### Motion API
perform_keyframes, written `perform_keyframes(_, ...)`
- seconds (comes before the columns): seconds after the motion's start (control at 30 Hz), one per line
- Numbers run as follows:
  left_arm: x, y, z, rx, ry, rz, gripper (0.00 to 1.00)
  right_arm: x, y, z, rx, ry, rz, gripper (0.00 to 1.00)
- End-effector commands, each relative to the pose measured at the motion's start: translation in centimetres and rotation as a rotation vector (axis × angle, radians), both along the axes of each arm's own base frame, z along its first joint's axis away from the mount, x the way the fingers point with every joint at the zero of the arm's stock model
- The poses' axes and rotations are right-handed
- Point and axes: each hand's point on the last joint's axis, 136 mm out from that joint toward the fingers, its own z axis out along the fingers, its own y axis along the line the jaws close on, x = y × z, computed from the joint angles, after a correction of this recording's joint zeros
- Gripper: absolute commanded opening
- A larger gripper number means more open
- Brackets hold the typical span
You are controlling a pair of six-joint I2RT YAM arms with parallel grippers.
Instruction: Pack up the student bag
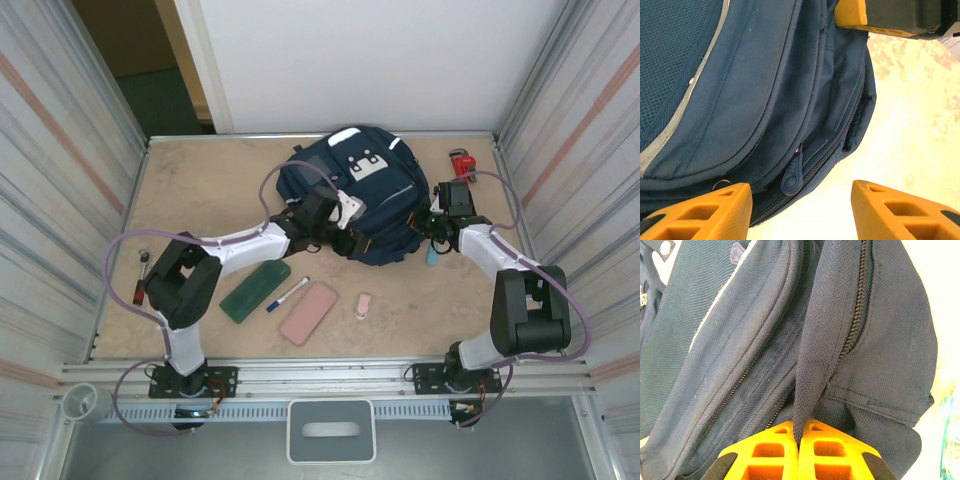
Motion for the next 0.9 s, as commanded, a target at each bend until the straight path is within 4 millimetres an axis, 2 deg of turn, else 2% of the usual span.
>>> perform_keyframes(0.0,-0.6,-0.8,-0.2,0.040,-0.020,-0.095,0.55,0.2,1.1,0.8,0.041,-0.036,0.034,0.00)
perform_keyframes(0.33,-0.2,-1.4,-1.8,0.167,-0.078,-0.156,0.54,0.1,1.3,0.3,0.060,-0.023,0.041,0.00)
perform_keyframes(0.57,-0.3,-1.5,-2.9,0.209,-0.075,-0.170,0.43,-0.1,1.0,-0.1,0.063,-0.018,0.035,0.00)
perform_keyframes(0.73,-0.1,-1.1,-3.0,0.229,-0.081,-0.157,0.39,-0.1,1.1,-0.4,0.066,-0.013,0.036,0.00)
perform_keyframes(0.87,-0.2,-1.2,-2.7,0.180,-0.037,-0.155,0.36,-0.1,1.2,-0.6,0.070,-0.011,0.037,0.00)
